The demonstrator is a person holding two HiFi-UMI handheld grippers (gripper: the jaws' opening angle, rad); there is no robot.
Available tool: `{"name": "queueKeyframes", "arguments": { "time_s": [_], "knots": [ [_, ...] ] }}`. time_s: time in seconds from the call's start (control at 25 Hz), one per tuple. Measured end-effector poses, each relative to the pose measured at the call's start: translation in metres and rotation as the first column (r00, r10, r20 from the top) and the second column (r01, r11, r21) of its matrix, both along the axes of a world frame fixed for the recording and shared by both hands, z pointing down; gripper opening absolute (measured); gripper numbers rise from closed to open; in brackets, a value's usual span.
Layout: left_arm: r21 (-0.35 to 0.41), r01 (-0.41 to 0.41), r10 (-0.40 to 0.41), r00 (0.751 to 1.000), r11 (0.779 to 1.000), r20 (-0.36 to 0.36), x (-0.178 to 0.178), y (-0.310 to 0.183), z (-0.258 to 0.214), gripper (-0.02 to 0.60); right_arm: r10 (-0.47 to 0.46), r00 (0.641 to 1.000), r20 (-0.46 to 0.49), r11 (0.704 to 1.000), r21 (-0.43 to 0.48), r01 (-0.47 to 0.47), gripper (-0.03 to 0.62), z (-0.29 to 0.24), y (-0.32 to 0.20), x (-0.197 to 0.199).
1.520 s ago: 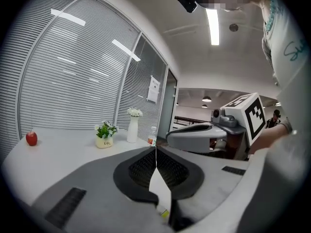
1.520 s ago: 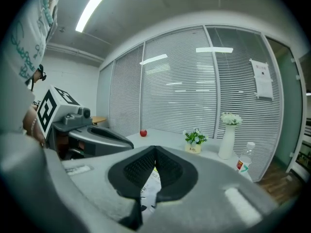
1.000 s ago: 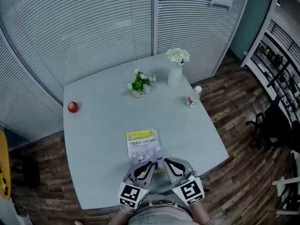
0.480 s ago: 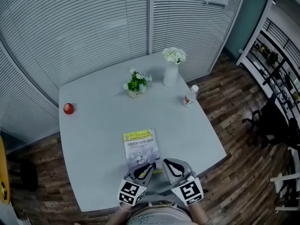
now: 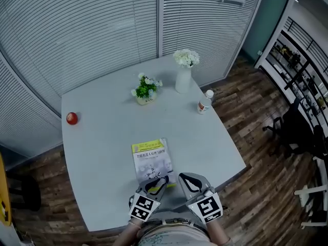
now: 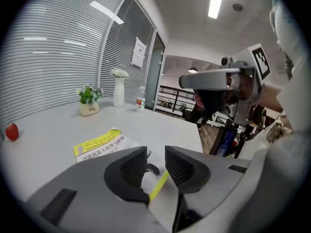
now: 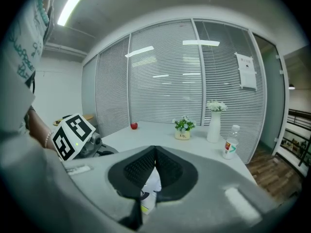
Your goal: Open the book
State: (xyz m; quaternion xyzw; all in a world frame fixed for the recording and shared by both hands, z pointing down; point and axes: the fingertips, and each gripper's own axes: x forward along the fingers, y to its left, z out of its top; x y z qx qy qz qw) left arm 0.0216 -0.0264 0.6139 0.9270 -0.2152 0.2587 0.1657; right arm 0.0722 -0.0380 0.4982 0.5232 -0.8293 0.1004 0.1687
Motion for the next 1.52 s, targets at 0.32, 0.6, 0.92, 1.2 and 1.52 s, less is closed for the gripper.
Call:
{"name": "queueKeyframes", "arguments": {
  "time_s": [0.32,0.6,0.92,1.2,1.52],
  "knots": [
    [0.089,-0.162,0.142,0.97,0.983,0.195,0.003,0.014,0.035,0.16,0.029,1.0,0.006,0.999,-0.014,-0.029,0.003,0.005,0.008,0.008],
    [0.054,-0.227,0.207,0.946,0.972,0.25,0.003,0.022,0.058,0.166,0.054,0.998,0.015,0.998,-0.033,-0.053,0.003,0.004,0.018,0.014],
    [0.092,-0.382,0.319,0.863,0.92,0.392,0.014,0.029,0.082,0.173,0.095,0.995,0.007,0.994,-0.046,-0.095,0.003,0.01,0.034,0.026],
    [0.11,-0.469,0.376,0.809,0.876,0.452,0.033,0.035,0.097,0.183,0.133,0.991,0.0,0.99,-0.057,-0.133,0.003,0.011,0.049,0.039],
    [0.138,-0.545,0.411,0.755,0.827,0.511,0.05,0.037,0.108,0.188,0.118,0.993,-0.011,0.991,-0.063,-0.118,0.003,0.015,0.058,0.041]
  ]
}}
